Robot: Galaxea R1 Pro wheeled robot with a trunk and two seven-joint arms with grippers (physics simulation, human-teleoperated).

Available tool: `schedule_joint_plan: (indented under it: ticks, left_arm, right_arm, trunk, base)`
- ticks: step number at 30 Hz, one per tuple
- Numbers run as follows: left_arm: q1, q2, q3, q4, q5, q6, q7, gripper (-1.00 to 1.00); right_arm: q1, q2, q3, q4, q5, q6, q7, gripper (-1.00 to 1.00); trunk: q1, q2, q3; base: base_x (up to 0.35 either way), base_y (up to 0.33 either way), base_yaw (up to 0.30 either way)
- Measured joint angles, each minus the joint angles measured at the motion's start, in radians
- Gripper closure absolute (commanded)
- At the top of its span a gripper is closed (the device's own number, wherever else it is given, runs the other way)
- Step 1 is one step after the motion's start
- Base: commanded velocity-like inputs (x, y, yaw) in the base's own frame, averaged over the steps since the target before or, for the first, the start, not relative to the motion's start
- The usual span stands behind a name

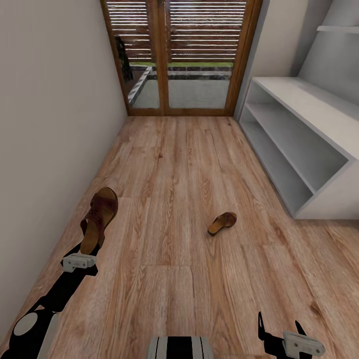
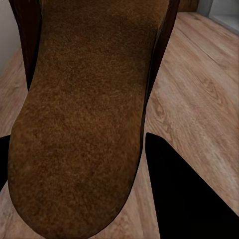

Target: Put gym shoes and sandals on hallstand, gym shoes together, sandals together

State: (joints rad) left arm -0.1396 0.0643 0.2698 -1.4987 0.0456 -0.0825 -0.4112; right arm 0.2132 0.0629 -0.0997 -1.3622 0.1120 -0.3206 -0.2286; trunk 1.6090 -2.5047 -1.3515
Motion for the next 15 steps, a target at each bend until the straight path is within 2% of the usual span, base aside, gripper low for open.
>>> schedule_joint_plan:
  ticks: [6,15]
  left_arm:
    - [0.000,0.001,0.000,0.000,0.000,0.001,0.000,1.00]
    - [0.000,0.001,0.000,0.000,0.000,0.002,0.000,1.00]
  right_arm:
    - [0.000,0.000,0.000,0.000,0.000,0.000,0.000,-1.00]
    - [0.000,0.000,0.000,0.001,0.000,0.000,0.000,-1.00]
  trunk:
    - [0.000,0.000,0.000]
    - [0.000,0.000,0.000]
  base:
    - [0.036,0.079,0.000]
    - [0.076,0.210,0.000]
